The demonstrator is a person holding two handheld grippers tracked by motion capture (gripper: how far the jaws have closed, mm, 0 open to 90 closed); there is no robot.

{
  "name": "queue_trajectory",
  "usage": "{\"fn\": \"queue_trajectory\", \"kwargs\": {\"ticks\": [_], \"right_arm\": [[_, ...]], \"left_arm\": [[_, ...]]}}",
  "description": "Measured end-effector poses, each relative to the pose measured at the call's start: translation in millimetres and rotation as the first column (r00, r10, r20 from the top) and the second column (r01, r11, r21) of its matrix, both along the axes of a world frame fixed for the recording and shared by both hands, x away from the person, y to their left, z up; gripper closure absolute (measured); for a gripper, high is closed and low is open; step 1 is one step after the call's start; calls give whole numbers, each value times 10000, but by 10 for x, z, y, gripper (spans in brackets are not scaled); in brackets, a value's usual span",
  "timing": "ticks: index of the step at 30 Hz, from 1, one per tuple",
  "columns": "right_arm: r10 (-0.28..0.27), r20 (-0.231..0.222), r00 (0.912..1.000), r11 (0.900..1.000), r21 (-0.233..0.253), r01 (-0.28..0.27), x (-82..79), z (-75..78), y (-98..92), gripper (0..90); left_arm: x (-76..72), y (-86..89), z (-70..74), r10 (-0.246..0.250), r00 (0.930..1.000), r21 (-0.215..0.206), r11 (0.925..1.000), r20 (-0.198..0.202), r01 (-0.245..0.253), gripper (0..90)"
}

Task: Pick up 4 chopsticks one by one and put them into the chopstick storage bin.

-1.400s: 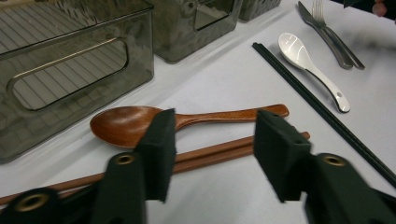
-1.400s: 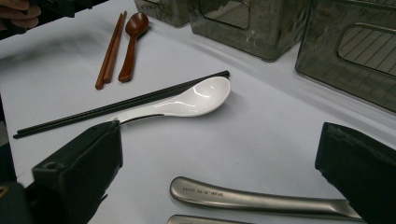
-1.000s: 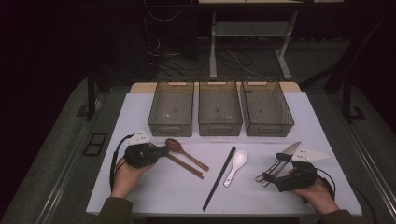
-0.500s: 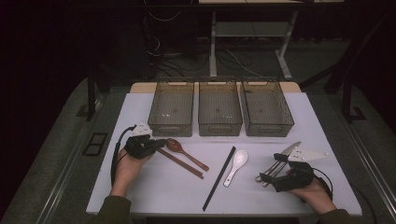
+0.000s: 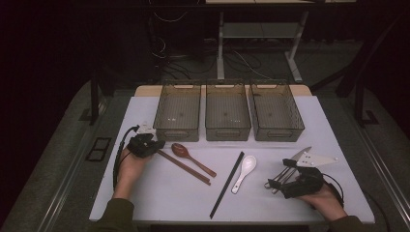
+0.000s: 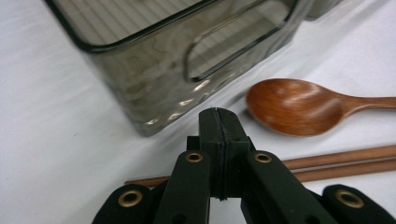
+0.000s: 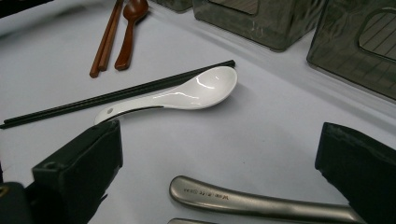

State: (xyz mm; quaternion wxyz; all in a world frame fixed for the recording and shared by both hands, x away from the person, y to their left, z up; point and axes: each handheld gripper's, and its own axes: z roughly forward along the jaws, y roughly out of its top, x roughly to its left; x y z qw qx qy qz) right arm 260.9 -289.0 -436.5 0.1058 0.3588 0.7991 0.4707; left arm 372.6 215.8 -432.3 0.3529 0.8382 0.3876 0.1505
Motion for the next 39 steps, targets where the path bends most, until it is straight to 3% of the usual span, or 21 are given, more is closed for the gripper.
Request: {"fn": "queue_trajectory", "kwargs": {"ticks": [12,39], "right_arm": [[-12,-1,10000,10000,-25,12,-1,1,-3,7],[66,4,10000,9999,-139,-66,-4,-1,-2,7]], "left_arm": [[45,106,-44,331,9988,122,9994,-353,-327,888],[-13,129,-45,71,9978,596,9982,-666,-31,888]]}}
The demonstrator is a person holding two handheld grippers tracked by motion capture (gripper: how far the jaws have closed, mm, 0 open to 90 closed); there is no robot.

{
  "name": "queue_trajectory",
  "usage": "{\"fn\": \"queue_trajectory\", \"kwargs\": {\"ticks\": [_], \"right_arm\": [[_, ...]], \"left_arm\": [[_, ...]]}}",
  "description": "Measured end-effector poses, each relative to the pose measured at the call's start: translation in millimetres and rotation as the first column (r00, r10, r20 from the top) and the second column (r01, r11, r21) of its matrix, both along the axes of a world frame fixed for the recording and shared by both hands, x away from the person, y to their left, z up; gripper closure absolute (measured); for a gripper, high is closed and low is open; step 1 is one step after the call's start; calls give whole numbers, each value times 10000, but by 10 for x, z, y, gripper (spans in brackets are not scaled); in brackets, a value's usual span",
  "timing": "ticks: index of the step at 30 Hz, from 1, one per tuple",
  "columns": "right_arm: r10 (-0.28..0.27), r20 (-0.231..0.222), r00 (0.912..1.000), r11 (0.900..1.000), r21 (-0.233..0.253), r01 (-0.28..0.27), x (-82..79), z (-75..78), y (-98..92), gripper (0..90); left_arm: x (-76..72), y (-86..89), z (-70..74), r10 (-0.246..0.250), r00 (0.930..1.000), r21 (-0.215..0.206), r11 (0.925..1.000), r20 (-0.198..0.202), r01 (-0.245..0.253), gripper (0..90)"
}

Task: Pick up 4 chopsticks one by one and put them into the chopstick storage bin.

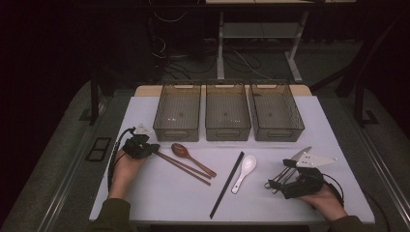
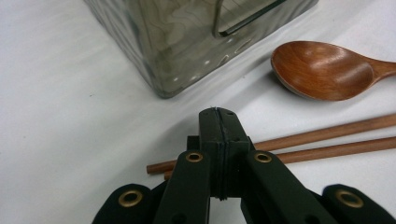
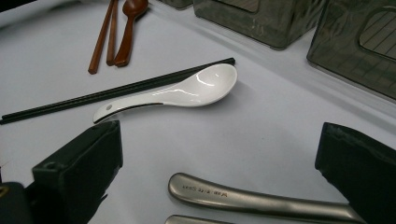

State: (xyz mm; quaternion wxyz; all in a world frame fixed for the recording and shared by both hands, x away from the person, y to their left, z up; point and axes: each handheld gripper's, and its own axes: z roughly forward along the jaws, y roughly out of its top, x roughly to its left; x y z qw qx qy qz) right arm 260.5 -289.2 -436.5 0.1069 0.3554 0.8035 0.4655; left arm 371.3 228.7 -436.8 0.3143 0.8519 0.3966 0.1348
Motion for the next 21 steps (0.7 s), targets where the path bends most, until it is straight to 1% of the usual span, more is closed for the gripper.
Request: {"fn": "queue_trajectory", "kwargs": {"ticks": [5,11,14,18,21], "right_arm": [[4,8,10000,10000,-2,-4,3,-2,1,7],[-2,-3,10000,10000,-1,2,2,-1,-1,7],[4,7,10000,10000,-6,-4,3,0,-3,7],[14,13,10000,10000,-4,-14,2,0,-4,7],[15,10,10000,10000,-2,-15,1,1,-4,7]], "left_arm": [[2,-54,-5,-272,9996,165,9995,28,271,888],[-15,-61,-3,-336,9994,274,9991,-92,338,888],[-47,-60,5,-399,9991,387,9984,-113,403,888],[-103,-46,8,-477,9988,381,9981,-119,481,888],[-148,-35,14,-522,9984,435,9976,-196,530,888]]}}
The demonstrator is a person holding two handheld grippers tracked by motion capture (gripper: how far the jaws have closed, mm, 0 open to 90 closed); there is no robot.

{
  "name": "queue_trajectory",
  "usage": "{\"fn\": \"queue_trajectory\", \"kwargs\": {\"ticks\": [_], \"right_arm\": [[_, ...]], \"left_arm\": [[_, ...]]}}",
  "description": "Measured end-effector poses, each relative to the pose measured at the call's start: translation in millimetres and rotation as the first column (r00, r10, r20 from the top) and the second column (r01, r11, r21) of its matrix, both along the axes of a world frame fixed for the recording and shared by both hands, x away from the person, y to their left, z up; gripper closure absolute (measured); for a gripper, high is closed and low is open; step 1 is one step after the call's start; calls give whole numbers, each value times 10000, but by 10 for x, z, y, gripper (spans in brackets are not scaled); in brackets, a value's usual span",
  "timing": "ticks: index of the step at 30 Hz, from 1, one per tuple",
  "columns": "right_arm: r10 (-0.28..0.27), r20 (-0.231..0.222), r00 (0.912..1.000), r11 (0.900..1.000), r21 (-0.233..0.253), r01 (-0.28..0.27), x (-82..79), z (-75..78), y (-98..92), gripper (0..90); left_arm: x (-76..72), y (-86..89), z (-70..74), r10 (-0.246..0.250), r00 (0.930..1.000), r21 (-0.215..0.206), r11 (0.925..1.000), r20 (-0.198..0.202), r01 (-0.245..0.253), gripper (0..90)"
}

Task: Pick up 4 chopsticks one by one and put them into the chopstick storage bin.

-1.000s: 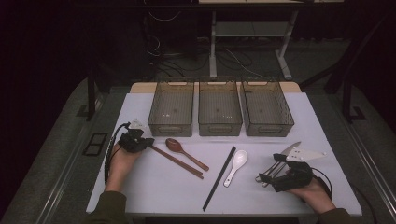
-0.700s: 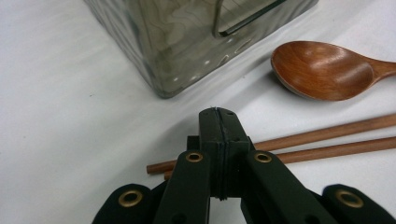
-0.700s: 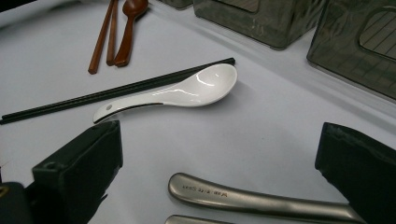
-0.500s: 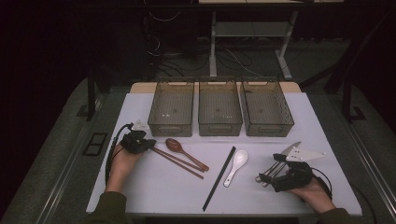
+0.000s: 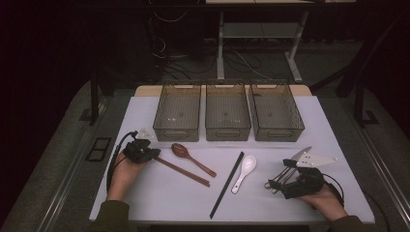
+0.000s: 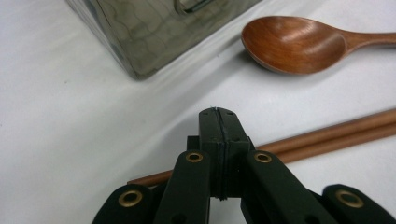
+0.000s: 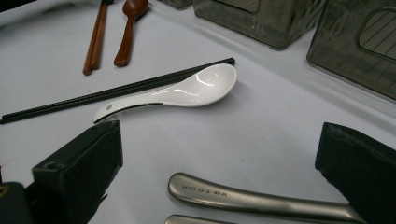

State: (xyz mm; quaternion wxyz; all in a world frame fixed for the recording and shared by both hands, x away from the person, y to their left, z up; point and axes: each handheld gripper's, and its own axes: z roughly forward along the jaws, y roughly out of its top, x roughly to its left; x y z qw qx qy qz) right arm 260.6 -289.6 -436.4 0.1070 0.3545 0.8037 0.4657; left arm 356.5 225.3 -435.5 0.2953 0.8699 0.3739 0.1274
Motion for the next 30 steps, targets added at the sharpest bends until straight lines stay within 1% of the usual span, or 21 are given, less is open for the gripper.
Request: {"fn": "queue_trajectory", "kwargs": {"ticks": [6,9,10,12,13,14,16,18,20,22,23,24,25,26,27,28,29,30], "right_arm": [[-10,-15,10000,10000,11,10,0,1,-1,7],[-1,-1,10000,10000,-3,1,0,0,0,7],[3,-1,10000,10000,-1,-3,0,0,0,7],[9,-8,10000,10000,-5,-9,-2,1,2,7],[10,-18,10000,10000,-3,-10,-2,0,2,7],[21,-20,10000,10000,-4,-21,-1,-1,2,7],[28,1,10000,10000,-4,-28,1,-2,2,7],[26,-19,10000,10000,-6,-26,0,-1,1,7],[29,-21,10000,10000,-2,-29,0,-1,0,7],[39,-36,10000,10000,-6,-39,1,-3,2,7],[39,-36,10000,10000,-6,-39,1,-3,2,7],[48,-27,10000,10000,-3,-48,0,-2,3,7],[58,-28,10000,10000,-4,-58,-1,-1,2,7],[68,-22,10000,10000,-3,-68,-2,-1,2,7],[72,-29,10000,10000,-4,-72,-2,-1,2,7],[68,-34,10000,10000,0,-68,-1,-1,1,7],[66,-33,10000,10000,0,-66,-1,-1,2,7],[66,-40,10000,10000,4,-66,-1,-2,3,7]], "left_arm": [[-64,18,7,-88,9999,36,10000,-79,89,887],[-75,15,7,-70,10000,45,10000,38,70,886],[-82,7,13,-61,10000,24,10000,78,61,868],[-98,-18,36,-278,9993,-57,9996,232,279,823],[-113,-44,52,-407,9987,-178,9990,322,413,805],[-125,-61,62,-452,9985,-265,9986,324,461,785],[-167,-121,97,-766,9965,-583,9952,326,784,732],[-209,-183,138,-1186,9926,-795,9895,275,1204,671],[-259,-261,168,-1542,9876,-1088,9816,308,1567,602],[-297,-329,188,-1899,9814,-1245,9735,289,1920,559],[-297,-329,188,-1899,9814,-1245,9735,289,1920,539],[-315,-366,194,-2068,9779,-1317,9690,320,2092,516],[-354,-436,205,-2389,9706,-1541,9583,307,2408,499],[-369,-460,211,-2524,9673,-1624,9537,261,2532,484],[-391,-499,215,-2686,9629,-1733,9474,260,2689,467],[-414,-540,220,-2858,9579,-1775,9417,258,2857,450],[-442,-592,225,-3076,9513,-1807,9346,218,3064,437],[-460,-626,226,-3201,9472,-1842,9299,211,3183,423]]}}
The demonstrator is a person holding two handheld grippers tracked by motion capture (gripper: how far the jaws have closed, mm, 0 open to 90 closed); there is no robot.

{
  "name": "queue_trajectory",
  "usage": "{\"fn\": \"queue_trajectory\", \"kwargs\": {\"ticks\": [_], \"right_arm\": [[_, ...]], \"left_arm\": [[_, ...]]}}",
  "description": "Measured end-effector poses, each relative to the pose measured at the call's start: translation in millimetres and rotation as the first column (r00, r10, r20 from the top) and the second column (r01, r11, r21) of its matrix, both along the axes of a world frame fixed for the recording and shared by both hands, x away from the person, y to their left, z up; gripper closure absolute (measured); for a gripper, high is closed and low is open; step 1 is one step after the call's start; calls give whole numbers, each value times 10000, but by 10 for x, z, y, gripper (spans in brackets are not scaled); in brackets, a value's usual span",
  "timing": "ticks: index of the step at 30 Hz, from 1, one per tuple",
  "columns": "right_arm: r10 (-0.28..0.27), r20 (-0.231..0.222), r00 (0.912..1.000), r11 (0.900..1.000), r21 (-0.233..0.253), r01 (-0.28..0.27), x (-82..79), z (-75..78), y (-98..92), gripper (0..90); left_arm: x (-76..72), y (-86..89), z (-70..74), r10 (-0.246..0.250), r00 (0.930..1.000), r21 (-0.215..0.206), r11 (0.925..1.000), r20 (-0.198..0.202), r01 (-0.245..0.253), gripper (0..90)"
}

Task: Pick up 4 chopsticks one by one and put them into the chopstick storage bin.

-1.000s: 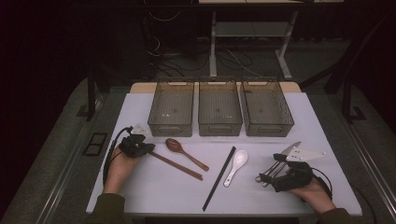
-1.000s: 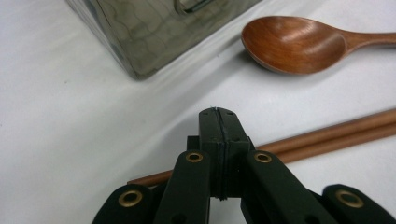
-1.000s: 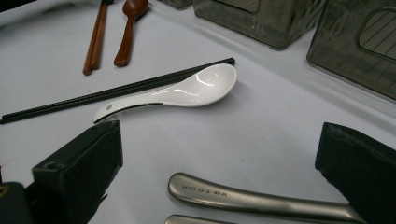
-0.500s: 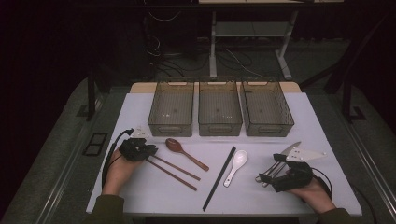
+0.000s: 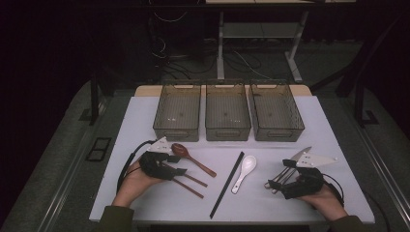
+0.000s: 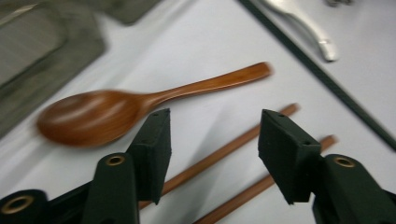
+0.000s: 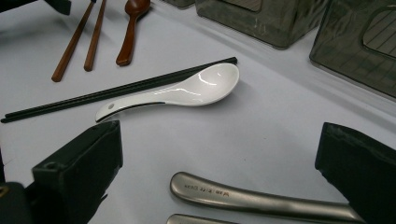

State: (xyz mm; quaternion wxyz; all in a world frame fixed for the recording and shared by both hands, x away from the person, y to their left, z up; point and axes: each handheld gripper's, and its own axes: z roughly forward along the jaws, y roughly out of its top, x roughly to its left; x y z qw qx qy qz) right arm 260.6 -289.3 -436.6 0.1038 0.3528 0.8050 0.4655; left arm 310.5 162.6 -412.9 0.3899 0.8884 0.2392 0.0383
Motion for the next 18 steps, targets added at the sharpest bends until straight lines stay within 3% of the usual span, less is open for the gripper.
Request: {"fn": "queue_trajectory", "kwargs": {"ticks": [5,8,12,16,17,18], "right_arm": [[27,3,10000,10000,0,-27,-3,0,2,7],[48,15,10000,10000,-11,-48,-2,-1,3,7],[50,0,10000,10000,-9,-50,-2,-2,4,7],[45,-33,10000,10000,8,-45,-1,-3,7,7],[49,-38,10000,10000,7,-49,-1,-4,8,7],[57,-36,10000,10000,10,-57,-1,-4,9,7]], "left_arm": [[-105,-215,-6,-1113,9938,127,9937,-26,1113,350],[-130,-282,-25,-1401,9901,219,9899,-63,1402,313],[-177,-411,-95,-2098,9775,533,9761,-192,2106,284],[-195,-456,-118,-2384,9710,676,9687,-166,2389,277],[-203,-483,-143,-2594,9657,854,9621,-66,2590,277],[-203,-483,-143,-2594,9657,854,9621,-66,2590,277]]}}
